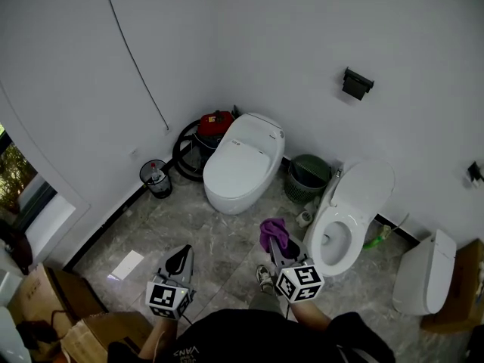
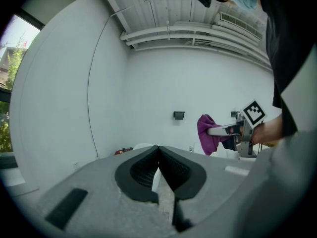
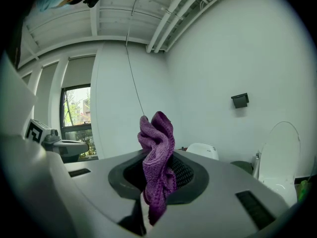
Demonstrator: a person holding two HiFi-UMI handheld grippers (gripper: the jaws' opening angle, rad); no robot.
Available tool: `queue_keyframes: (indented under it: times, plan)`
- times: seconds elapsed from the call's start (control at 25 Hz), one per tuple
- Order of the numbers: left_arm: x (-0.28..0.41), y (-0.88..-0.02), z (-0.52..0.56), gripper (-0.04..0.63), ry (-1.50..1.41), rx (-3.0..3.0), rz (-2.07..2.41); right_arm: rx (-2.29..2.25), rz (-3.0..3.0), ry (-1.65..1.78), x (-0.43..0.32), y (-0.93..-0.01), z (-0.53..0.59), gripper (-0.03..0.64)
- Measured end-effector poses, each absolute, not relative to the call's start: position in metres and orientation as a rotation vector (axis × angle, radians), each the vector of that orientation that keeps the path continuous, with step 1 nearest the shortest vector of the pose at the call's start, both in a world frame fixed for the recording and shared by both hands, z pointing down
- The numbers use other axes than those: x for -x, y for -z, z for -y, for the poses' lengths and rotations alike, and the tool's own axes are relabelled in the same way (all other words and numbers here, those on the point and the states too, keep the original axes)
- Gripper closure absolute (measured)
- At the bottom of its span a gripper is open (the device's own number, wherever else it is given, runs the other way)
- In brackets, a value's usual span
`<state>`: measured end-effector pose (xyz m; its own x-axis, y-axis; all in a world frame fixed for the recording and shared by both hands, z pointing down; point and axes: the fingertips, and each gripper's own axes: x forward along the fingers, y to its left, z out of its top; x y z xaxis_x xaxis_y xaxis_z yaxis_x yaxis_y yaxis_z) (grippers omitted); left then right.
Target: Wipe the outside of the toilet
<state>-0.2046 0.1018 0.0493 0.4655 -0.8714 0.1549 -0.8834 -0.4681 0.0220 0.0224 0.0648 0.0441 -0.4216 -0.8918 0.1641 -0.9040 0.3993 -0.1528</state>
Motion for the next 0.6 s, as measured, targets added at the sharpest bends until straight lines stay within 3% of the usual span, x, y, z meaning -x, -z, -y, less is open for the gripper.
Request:
queue_keyframes:
  times: [0.6]
  plan:
    - [0.212, -0.054, -0.133, 0.594, -0.185, -2.620, 1.516, -1.644, 2.582, -0.309, 0.000, -0.045, -0.095, 0.554]
